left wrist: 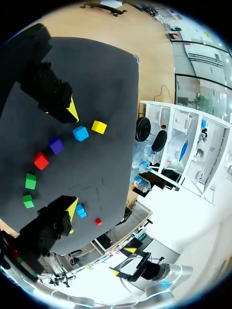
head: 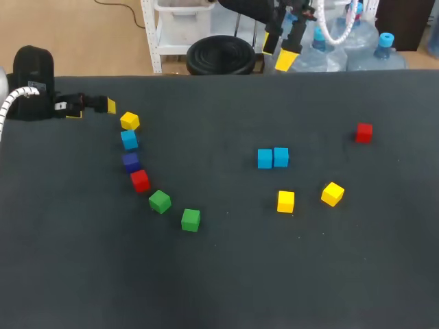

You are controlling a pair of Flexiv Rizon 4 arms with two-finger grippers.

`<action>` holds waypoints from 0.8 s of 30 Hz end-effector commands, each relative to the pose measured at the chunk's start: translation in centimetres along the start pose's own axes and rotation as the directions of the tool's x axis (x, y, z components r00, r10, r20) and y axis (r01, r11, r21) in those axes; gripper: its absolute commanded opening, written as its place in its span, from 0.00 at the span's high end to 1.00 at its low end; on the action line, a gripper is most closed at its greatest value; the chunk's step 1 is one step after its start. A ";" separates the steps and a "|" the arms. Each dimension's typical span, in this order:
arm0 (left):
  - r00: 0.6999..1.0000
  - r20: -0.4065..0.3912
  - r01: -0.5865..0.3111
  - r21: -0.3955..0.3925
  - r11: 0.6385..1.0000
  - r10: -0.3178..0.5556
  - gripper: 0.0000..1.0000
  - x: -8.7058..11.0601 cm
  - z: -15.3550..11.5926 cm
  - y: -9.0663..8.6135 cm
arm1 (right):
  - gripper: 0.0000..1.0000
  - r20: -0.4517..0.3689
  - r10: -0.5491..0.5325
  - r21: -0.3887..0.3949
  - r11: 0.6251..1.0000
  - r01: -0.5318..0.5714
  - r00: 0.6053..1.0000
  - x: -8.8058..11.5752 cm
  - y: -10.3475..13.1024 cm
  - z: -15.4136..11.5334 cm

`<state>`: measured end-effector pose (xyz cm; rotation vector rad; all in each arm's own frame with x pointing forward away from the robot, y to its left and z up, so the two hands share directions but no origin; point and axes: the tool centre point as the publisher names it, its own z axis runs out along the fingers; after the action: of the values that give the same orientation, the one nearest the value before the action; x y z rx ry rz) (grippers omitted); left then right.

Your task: Place the blue cubes, place green cubes on the blue cubes, place the yellow cubes on the green cubes, then place the red cubes on the yellow cubes, and place purple cube on the red cubes.

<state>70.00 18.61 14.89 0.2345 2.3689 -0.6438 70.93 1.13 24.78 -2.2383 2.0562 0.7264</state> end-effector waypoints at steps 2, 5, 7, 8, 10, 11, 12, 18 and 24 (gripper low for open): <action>1.000 -0.002 0.000 -0.003 1.000 0.000 0.00 0.0 0.0 -0.1 | 0.00 -0.006 0.000 -0.039 0.999 0.000 1.000 -0.3 -0.6 -0.4; 1.000 -0.002 0.000 -0.003 1.000 0.000 0.00 0.0 0.0 -0.1 | 0.00 -0.006 0.000 -0.039 0.999 0.000 1.000 -0.3 -0.6 -0.4; 1.000 -0.002 0.000 -0.003 1.000 0.000 0.00 0.0 0.0 -0.1 | 0.00 -0.006 0.000 -0.039 0.999 0.000 1.000 -0.3 -0.6 -0.4; 1.000 -0.002 0.000 -0.003 1.000 0.000 0.00 0.0 0.0 -0.1 | 0.00 -0.057 0.026 -0.003 1.000 -0.027 0.998 -0.3 -1.2 0.2; 1.000 -0.002 0.000 -0.003 1.000 0.000 0.00 0.0 0.0 -0.1 | 0.00 -0.031 0.054 -0.031 0.998 -0.055 0.998 0.5 -2.0 0.9; 1.000 -0.002 0.000 -0.003 1.000 0.000 0.00 0.0 0.0 -0.1 | 0.00 -0.045 0.088 -0.013 0.996 -0.089 0.995 1.2 -2.4 1.3; 1.000 -0.002 0.000 -0.003 1.000 0.000 0.00 0.0 0.0 -0.1 | 0.00 -0.054 0.111 0.001 0.994 -0.111 0.992 1.9 -2.7 1.7; 1.000 -0.002 0.000 -0.003 1.000 0.000 0.00 0.0 0.0 -0.1 | 0.00 0.110 0.165 0.041 0.984 -0.170 0.980 4.9 -2.6 3.5; 1.000 -0.002 0.000 -0.003 1.000 0.000 0.00 0.0 0.0 -0.1 | 0.00 0.231 0.183 0.159 0.962 -0.223 0.956 7.4 -3.2 5.5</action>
<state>70.00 18.61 14.89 0.2345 2.3688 -0.6439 75.05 -2.13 18.45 -1.9556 2.2550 0.7815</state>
